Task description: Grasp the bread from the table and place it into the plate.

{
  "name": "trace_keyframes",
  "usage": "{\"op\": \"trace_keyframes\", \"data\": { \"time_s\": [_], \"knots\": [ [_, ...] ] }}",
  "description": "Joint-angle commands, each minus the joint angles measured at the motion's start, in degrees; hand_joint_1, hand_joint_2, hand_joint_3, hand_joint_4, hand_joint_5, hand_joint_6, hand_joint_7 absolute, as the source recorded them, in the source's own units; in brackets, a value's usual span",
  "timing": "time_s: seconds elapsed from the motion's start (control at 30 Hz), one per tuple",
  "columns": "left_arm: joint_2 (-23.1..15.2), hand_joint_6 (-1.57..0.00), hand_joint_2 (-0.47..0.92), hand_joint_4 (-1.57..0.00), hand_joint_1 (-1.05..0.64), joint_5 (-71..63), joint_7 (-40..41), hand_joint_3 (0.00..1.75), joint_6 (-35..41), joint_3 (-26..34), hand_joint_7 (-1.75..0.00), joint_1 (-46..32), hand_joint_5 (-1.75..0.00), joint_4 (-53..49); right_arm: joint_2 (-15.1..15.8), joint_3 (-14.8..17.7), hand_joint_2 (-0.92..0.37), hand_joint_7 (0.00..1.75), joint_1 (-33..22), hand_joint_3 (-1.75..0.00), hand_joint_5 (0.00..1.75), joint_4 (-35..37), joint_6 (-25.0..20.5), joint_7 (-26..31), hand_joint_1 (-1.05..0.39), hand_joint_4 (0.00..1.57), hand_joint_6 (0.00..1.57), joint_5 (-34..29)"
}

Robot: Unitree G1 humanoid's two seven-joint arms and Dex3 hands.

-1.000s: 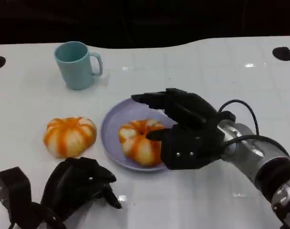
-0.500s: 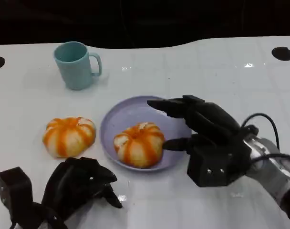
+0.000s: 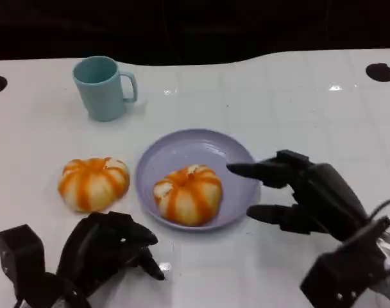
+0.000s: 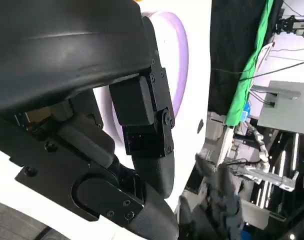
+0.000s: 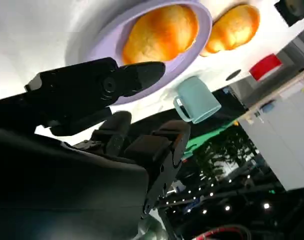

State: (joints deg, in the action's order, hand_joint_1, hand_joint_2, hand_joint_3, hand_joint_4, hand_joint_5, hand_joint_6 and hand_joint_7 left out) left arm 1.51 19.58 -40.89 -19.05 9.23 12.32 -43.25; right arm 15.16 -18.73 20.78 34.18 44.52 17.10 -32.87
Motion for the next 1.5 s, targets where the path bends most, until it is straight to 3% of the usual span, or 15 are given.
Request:
{"op": "trace_keyframes", "data": {
  "time_s": [0.03,0.2,0.27,0.3,0.37,0.47,0.63,0.8,1.07,1.5],
  "knots": [
    [-0.60,-1.57,0.74,-1.57,-1.05,-0.20,0.50,0.00,0.15,0.16,-0.20,0.09,-0.59,-0.06,2.86,2.78,-0.91,0.27,-4.41,-0.08,1.06,-4.63,1.12,1.25,-0.20,0.63,0.91,0.57],
    [-0.75,-1.57,0.73,-1.57,-1.05,0.40,-0.34,0.00,0.41,0.43,-0.20,0.24,-0.58,-0.25,4.49,5.03,-0.90,0.40,-9.84,-0.12,1.19,-9.61,1.20,-1.05,-0.14,0.80,1.01,2.80],
    [-0.84,-1.57,0.73,-1.57,-1.05,0.55,-0.40,0.00,0.78,0.45,-0.20,0.21,-0.58,-0.08,4.93,5.71,-0.78,0.62,-11.81,-0.36,1.19,-11.26,1.58,-1.66,-0.13,0.83,0.94,3.29],
    [-0.86,-1.57,0.73,-1.57,-1.05,0.59,-0.32,0.00,0.97,0.46,-0.20,0.20,-0.58,0.02,5.03,6.02,-0.66,0.78,-12.74,-0.64,1.26,-12.10,1.63,-1.97,-0.12,0.83,0.88,3.53],
    [-0.94,-1.57,0.73,-1.57,-1.05,0.66,-0.42,0.00,1.16,0.43,-0.19,0.18,-0.58,0.12,5.40,6.46,-0.54,0.99,-14.78,-0.93,1.45,-14.20,1.28,-2.89,-0.11,0.80,0.82,3.87],
    [-1.01,-1.57,0.73,-1.57,-1.05,0.70,-0.61,0.00,1.18,0.45,-0.19,0.21,-0.58,0.03,5.90,6.98,-0.49,1.15,-17.23,-1.11,1.62,-16.38,1.38,-4.00,-0.11,0.80,0.80,4.15],
    [-1.11,-1.57,0.73,-1.57,-1.05,0.58,-0.46,0.00,0.98,0.48,-0.19,0.32,-0.58,-0.12,5.58,7.76,-0.41,1.29,-18.77,-1.29,1.72,-16.60,1.76,-4.12,-0.11,0.86,0.83,3.52],
    [-1.25,-1.57,0.73,-1.57,-1.05,0.79,-0.56,0.00,1.08,0.68,-0.18,0.41,-0.58,-0.20,5.03,7.83,-0.33,1.39,-18.50,-1.34,1.75,-14.01,2.50,-0.24,-0.10,0.90,0.84,-0.04],
    [-1.57,-1.57,0.72,-1.57,-1.05,1.29,-1.34,0.00,1.50,0.82,-0.17,0.50,-0.57,-0.32,4.70,6.77,-0.39,1.57,-16.09,-1.26,1.75,-8.83,4.45,7.07,-0.12,0.92,0.75,-5.18],
    [-1.78,-1.57,0.73,-1.57,-1.05,1.10,-0.91,0.00,1.46,0.97,-0.19,0.92,-0.58,-0.54,5.10,5.08,-0.33,1.38,-13.89,-1.30,1.75,-5.18,4.61,9.72,-0.14,0.90,0.83,-6.46]
  ]
}}
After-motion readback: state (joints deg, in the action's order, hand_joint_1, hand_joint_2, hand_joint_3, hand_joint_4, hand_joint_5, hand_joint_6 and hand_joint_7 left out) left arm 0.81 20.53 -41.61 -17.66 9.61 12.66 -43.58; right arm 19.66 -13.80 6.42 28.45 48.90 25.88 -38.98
